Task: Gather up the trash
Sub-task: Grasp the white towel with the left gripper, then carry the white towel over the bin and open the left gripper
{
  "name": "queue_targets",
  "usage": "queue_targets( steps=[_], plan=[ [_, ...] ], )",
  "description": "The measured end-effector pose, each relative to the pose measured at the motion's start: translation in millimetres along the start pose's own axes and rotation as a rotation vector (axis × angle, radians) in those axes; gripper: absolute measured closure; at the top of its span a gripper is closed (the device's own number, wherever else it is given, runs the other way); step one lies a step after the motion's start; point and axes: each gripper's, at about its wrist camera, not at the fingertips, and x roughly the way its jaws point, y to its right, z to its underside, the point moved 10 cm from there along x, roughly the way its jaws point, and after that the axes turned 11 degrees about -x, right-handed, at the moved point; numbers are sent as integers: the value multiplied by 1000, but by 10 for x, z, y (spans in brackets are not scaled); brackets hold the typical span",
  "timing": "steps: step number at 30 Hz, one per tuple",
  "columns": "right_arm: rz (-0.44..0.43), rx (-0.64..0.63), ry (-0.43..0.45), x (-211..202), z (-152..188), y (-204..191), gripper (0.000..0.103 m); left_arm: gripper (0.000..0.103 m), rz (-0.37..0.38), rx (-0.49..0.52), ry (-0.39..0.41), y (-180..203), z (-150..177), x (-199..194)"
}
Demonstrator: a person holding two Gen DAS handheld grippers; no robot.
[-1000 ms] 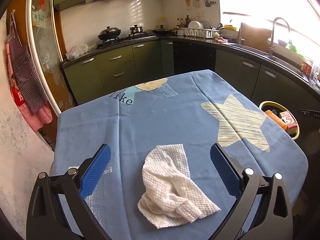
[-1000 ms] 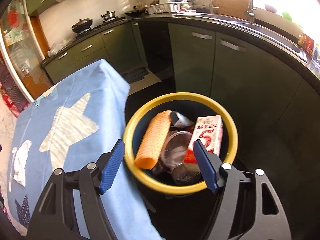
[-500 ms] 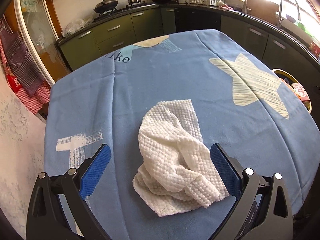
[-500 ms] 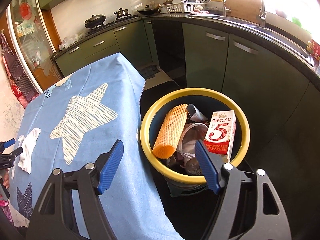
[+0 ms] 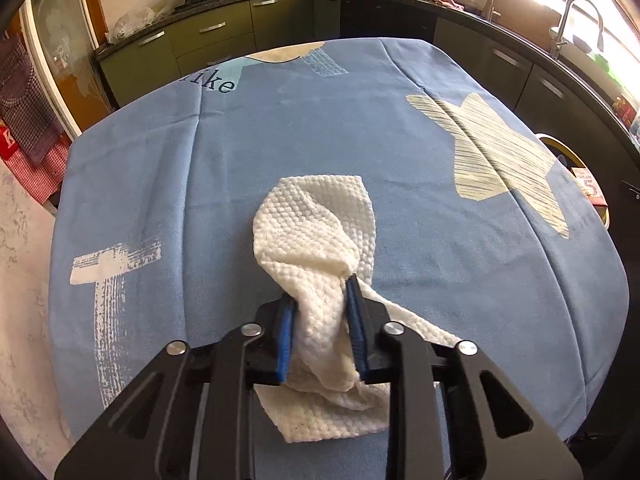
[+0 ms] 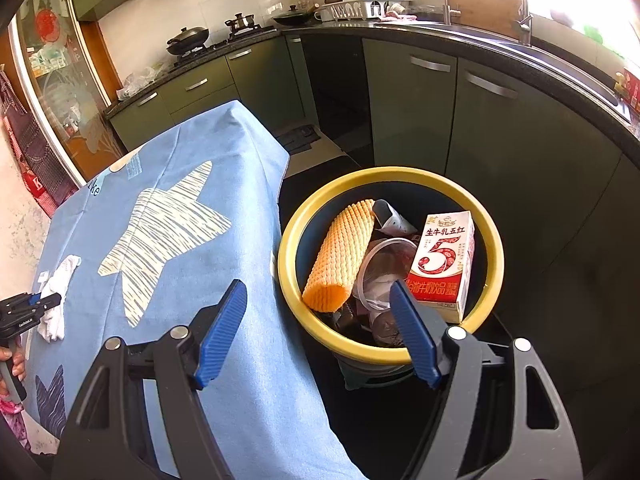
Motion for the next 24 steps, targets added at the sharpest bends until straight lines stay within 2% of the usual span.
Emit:
queue_targets(
  steps=[6, 10, 13, 18, 24],
  plan=[
    [-1, 7, 7, -24, -11, 13, 33, 91, 42, 61, 37, 216, -56, -268],
    [14, 22, 31, -115, -27, 85, 33, 91, 86, 130, 76, 539, -156, -543],
    [45, 41, 48, -217, -5, 214, 33, 91, 130, 199, 109, 873, -270, -731],
    [95, 96, 69, -364, 87, 526, 33, 91, 248, 309, 141, 1608, -483, -962],
    [122, 163, 63, -398, 295, 877, 32, 91, 354, 443, 140, 2615, -682, -921]
  ],
)
